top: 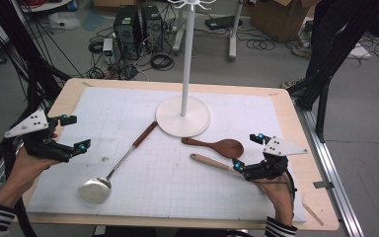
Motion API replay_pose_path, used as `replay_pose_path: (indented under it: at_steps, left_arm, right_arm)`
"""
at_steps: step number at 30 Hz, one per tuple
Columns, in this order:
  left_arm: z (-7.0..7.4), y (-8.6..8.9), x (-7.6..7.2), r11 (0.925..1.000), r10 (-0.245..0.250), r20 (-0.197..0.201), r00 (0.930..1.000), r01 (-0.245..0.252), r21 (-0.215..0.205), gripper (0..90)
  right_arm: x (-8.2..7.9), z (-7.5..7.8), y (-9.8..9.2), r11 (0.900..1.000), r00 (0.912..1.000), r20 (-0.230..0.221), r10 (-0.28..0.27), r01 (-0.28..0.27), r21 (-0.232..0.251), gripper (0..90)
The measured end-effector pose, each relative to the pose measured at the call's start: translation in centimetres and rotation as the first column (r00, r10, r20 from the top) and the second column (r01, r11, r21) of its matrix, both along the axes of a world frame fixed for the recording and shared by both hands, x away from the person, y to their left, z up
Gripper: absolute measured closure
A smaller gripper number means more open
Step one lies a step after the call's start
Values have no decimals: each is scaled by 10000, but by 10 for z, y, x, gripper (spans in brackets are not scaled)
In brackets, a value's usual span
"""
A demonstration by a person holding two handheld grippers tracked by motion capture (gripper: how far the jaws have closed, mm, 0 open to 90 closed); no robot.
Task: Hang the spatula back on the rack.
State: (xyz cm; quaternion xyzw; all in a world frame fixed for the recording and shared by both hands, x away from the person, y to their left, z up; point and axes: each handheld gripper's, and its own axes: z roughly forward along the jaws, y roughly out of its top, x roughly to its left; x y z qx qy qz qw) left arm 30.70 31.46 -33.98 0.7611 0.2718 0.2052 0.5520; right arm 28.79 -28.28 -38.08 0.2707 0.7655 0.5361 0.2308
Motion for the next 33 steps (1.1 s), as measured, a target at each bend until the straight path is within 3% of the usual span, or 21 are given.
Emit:
replay_pose_path:
  at_steps: [6, 12, 17, 21, 25, 28, 31, 33]
  left_arm:
    - [3, -16, 4, 9919, 185, -513, 9985, -119, 1265, 17]
    - [3, -38, 14, 9690, 86, -1321, 9912, 243, 2459, 17]
    - [1, -55, 23, 9537, 38, -1982, 9802, 561, 2955, 18]
    - [0, -68, 30, 9373, -73, -2475, 9689, 928, 3359, 39]
    - [-1, -79, 37, 9225, -109, -2728, 9620, 1149, 3685, 61]
    - [-2, -85, 40, 9164, -52, -2877, 9577, 1197, 3818, 70]
    - [-3, -90, 43, 9047, -15, -3068, 9518, 1320, 4051, 74]
    - [-5, -94, 46, 8930, 33, -3212, 9470, 1418, 4272, 74]
  right_arm:
    - [0, 0, -1, 10000, 10000, 60, 1, -1, -21, 7]
    - [0, 1, 0, 10000, 10000, 52, 39, -39, -24, 7]
    - [0, 1, 1, 10000, 9999, 66, 94, -94, -24, 7]
    - [0, 1, 1, 9999, 9999, 72, 98, -97, -67, 7]
    - [0, 1, 1, 9999, 9999, 89, 128, -128, -37, 7]
    - [0, 2, 0, 9999, 9998, 152, 122, -122, -30, 7]
    - [-1, 2, 0, 9999, 9998, 124, 127, -127, 0, 7]
    - [-1, 2, 0, 9999, 9999, 88, 136, -136, 11, 7]
